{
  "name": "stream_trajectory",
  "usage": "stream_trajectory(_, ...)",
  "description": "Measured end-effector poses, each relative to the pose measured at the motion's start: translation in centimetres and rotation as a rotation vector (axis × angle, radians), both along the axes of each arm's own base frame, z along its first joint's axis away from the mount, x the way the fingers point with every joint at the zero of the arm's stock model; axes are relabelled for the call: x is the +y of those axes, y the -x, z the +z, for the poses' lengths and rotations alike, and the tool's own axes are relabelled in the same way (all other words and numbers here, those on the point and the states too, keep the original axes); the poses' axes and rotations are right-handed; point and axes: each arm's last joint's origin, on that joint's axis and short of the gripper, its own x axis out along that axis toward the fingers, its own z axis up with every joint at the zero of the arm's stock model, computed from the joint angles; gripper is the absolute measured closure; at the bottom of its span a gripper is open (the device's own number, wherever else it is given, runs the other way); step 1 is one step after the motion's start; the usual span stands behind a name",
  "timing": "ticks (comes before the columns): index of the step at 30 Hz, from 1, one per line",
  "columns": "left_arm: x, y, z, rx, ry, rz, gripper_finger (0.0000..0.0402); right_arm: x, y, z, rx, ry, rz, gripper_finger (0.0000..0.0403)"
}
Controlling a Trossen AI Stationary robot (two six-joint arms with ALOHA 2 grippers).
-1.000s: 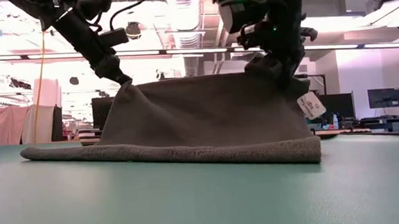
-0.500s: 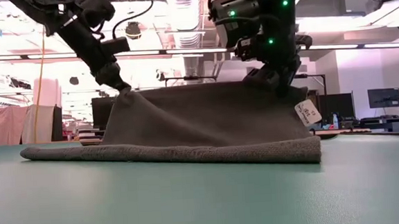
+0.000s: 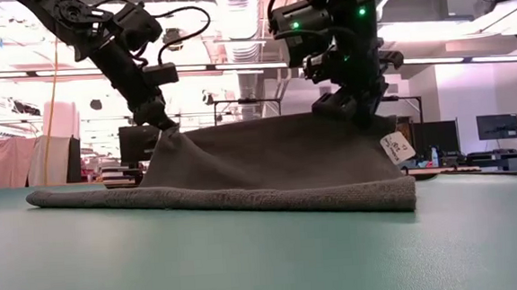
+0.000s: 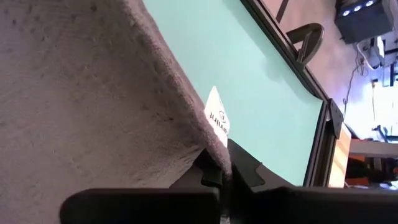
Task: Roll towel
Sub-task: Prepare the gray towel for folding, then fold the gray towel
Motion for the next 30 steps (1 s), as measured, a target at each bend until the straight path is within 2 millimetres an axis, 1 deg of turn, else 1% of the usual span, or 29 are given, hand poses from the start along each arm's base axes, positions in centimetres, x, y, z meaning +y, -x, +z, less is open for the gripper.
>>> stream_trajectory(5, 0.1, -0.2, 0.1, -0.027, -0.01, 0.003, 0.0394, -0.8, 0.1, -0.1, -0.001, -0.027, -0.033, 0.0324)
stream_trajectory(8, 0.1, -0.2, 0.1, -0.01, -0.019, -0.018, 0.0372, -1.1, 0.0, -0.1, -0.013, -0.027, -0.042, 0.0299)
stream_trajectory(12, 0.1, -0.3, 0.1, -0.004, -0.015, -0.063, 0.0334, -1.3, -0.1, -0.1, -0.022, -0.028, -0.041, 0.0272)
stream_trajectory(17, -0.2, -0.5, 0.0, -0.011, 0.012, -0.166, 0.0283, -1.3, -0.1, -0.1, -0.026, -0.029, -0.041, 0.0251)
stream_trajectory(18, -0.2, -0.4, 0.0, -0.009, 0.011, -0.157, 0.0275, -1.3, -0.2, -0.1, -0.025, -0.029, -0.036, 0.0249)
stream_trajectory(20, -0.1, -0.3, 0.0, -0.023, 0.019, -0.083, 0.0263, -1.2, -0.3, -0.2, -0.023, -0.034, -0.011, 0.0247)
stream_trajectory(22, -0.3, 0.0, 0.0, -0.038, 0.067, -0.068, 0.0259, -0.7, -0.7, -0.2, -0.036, -0.039, 0.029, 0.0247)
stream_trajectory(23, -0.6, 0.2, 0.1, -0.053, 0.097, -0.102, 0.0259, -0.4, -0.9, -0.2, -0.041, -0.043, 0.061, 0.0247)
stream_trajectory(25, -1.3, 0.5, 1.2, -0.13, 0.128, -0.187, 0.0261, 0.4, -1.4, -0.3, -0.042, -0.04, 0.136, 0.0249)
stream_trajectory(28, -2.4, 1.5, 3.4, -0.25, 0.115, -0.268, 0.0264, 1.6, -1.7, -0.3, -0.042, -0.038, 0.213, 0.0251)
stream_trajectory(30, -3.2, 2.6, 4.5, -0.272, 0.078, -0.291, 0.0264, 2.3, -1.8, -0.2, -0.043, -0.041, 0.242, 0.0252)
